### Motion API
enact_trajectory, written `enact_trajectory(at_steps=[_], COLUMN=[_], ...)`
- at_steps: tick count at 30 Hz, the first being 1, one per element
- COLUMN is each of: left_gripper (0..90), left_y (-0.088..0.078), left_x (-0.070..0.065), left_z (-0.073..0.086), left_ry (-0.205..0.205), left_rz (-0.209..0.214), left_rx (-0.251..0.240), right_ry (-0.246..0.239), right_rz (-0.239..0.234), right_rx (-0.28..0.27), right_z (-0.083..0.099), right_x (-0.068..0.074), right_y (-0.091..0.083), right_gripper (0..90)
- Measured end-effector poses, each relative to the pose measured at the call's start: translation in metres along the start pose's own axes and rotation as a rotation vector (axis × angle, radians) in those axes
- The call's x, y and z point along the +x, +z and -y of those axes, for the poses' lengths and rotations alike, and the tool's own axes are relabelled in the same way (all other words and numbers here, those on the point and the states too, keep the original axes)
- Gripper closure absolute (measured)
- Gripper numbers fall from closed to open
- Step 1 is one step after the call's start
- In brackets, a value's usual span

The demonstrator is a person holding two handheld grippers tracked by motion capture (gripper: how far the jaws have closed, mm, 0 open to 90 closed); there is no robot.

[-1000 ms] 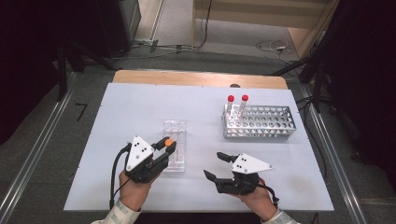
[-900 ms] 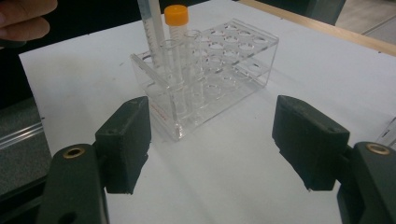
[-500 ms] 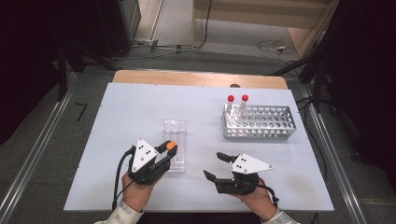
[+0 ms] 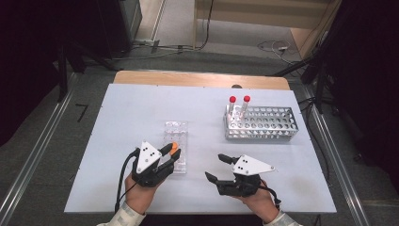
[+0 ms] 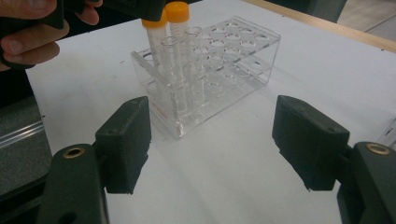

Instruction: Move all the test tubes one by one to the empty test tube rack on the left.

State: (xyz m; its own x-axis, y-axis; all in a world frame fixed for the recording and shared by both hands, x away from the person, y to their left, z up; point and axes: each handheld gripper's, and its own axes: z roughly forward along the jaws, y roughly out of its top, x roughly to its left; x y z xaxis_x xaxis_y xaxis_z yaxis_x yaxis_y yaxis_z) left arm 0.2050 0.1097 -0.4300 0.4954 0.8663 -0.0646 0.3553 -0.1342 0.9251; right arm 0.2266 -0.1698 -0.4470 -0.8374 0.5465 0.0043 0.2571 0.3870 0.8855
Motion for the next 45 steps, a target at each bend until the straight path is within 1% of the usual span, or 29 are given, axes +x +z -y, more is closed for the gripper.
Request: enact_trajectory(at_steps=[2, 6, 8, 10, 13, 16, 19, 22, 28, 30, 33, 35, 37, 42, 45], left_gripper=[64.8, 61.6, 57.0, 47.1, 37.8, 30.6, 25.9, 24.4, 24.3, 24.4, 24.3, 24.3, 24.3, 24.2, 24.2], left_y=[-0.001, -0.003, -0.004, -0.005, -0.006, -0.006, -0.005, -0.005, -0.005, -0.005, -0.006, -0.007, -0.007, -0.007, -0.006], left_x=[0.0, 0.002, 0.002, 0.001, 0.001, 0.001, 0.003, 0.003, 0.004, 0.004, 0.004, 0.004, 0.005, 0.007, 0.006], left_z=[0.0, -0.002, -0.003, -0.003, -0.004, -0.004, -0.005, -0.005, -0.006, -0.006, -0.006, -0.006, -0.007, -0.007, -0.007], left_ry=[-0.002, -0.017, -0.027, -0.03, -0.034, -0.051, -0.065, -0.071, -0.073, -0.073, -0.073, -0.075, -0.075, -0.08, -0.08], left_rz=[-0.002, 0.004, 0.003, -0.019, -0.04, -0.052, -0.062, -0.066, -0.07, -0.071, -0.07, -0.072, -0.075, -0.081, -0.079], left_rx=[-0.005, -0.016, -0.028, -0.036, -0.043, -0.054, -0.056, -0.054, -0.06, -0.061, -0.064, -0.07, -0.072, -0.069, -0.067], right_ry=[0.001, 0.004, 0.01, 0.019, 0.045, 0.067, 0.097, 0.135, 0.185, 0.195, 0.186, 0.195, 0.219, 0.226, 0.248], right_rz=[0.0, 0.008, 0.02, 0.044, 0.084, 0.13, 0.191, 0.242, 0.329, 0.365, 0.429, 0.459, 0.478, 0.54, 0.571], right_rx=[0.0, -0.007, -0.01, -0.012, -0.02, -0.032, -0.038, -0.046, -0.066, -0.068, -0.055, -0.044, -0.047, -0.059, -0.071], right_z=[0.0, 0.0, -0.001, -0.001, 0.0, -0.001, -0.003, -0.005, -0.014, -0.017, -0.018, -0.018, -0.018, -0.022, -0.024], right_x=[0.0, -0.002, -0.004, -0.008, -0.019, -0.03, -0.041, -0.052, -0.079, -0.088, -0.101, -0.111, -0.12, -0.134, -0.142], right_y=[0.0, -0.001, -0.002, -0.002, -0.004, -0.006, -0.009, -0.011, -0.01, -0.008, -0.001, 0.003, 0.008, 0.02, 0.028], right_gripper=[26.8, 26.8, 26.8, 26.8, 27.1, 27.4, 27.4, 27.7, 29.2, 29.8, 31.3, 32.7, 35.5, 41.8, 47.2])
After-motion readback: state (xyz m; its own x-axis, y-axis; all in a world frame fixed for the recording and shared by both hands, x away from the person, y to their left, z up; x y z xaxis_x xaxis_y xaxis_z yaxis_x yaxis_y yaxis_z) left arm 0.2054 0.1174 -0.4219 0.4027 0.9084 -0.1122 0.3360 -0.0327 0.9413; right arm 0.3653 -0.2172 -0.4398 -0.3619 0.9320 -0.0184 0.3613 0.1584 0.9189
